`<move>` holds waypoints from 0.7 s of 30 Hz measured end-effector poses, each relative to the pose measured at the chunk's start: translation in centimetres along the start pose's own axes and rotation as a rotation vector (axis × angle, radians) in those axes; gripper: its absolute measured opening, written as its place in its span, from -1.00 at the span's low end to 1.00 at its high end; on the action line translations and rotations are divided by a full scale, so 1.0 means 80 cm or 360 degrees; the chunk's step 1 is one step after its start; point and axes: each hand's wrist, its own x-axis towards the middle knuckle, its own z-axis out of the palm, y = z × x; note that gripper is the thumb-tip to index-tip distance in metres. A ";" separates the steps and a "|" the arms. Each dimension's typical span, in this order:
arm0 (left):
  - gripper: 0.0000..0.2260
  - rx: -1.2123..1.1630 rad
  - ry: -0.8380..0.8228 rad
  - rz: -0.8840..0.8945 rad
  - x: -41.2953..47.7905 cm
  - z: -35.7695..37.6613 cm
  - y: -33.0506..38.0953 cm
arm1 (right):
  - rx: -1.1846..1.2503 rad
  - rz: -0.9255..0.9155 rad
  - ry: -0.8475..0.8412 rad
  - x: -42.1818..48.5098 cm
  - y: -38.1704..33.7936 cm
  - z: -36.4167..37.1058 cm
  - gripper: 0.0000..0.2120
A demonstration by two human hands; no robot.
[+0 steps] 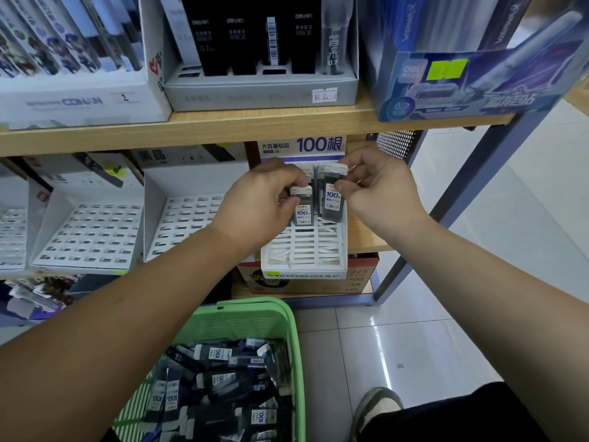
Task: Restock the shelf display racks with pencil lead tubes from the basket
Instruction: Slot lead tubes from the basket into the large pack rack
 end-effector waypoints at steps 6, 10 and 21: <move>-0.86 0.0175 0.0042 0.0019 -0.007 -0.023 -0.001 | -0.0070 -0.0100 -0.0050 -0.002 -0.001 0.004 -0.77; -0.91 0.0184 -0.0035 -0.0207 -0.033 -0.033 -0.005 | -0.0044 -0.0088 -0.0067 -0.001 -0.003 0.007 -0.75; -0.84 0.0061 -0.0118 -0.0601 -0.057 -0.018 -0.020 | -0.0126 -0.0085 -0.0072 0.000 -0.009 0.011 -0.74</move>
